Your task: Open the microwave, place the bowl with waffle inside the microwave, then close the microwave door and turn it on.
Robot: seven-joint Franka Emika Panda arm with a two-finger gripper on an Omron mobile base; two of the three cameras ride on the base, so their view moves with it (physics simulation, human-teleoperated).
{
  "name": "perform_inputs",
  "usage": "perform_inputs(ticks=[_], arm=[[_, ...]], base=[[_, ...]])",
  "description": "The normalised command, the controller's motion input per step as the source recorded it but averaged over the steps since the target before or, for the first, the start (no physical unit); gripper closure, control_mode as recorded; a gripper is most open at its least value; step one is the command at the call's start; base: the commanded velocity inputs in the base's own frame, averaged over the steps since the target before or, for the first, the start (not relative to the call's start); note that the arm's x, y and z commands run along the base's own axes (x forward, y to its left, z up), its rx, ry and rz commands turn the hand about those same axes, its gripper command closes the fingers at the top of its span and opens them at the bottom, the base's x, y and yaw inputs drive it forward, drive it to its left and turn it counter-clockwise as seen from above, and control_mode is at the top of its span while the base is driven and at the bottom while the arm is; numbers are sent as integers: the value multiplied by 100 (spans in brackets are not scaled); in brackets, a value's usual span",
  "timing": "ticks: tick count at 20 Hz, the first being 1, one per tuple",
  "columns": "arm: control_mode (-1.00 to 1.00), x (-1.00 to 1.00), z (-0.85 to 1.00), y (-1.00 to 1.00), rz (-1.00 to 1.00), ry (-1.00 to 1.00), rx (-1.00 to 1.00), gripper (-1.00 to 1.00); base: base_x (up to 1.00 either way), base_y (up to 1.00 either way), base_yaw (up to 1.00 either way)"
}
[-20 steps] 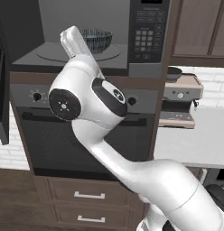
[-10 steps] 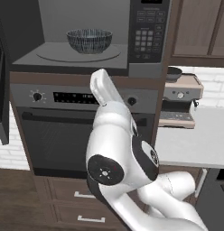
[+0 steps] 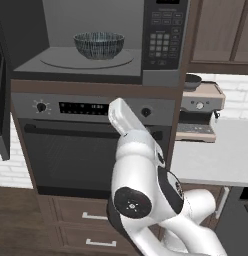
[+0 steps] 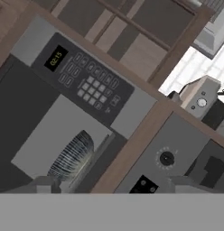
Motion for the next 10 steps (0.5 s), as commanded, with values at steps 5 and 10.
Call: perform_inputs(ticks=[5,10], arm=[[-100,0,-25,23,-8,2,-17,100],[-100,11,-21,31,-12,0,-21,100]], base=[[0,0,0],[0,0,0]])
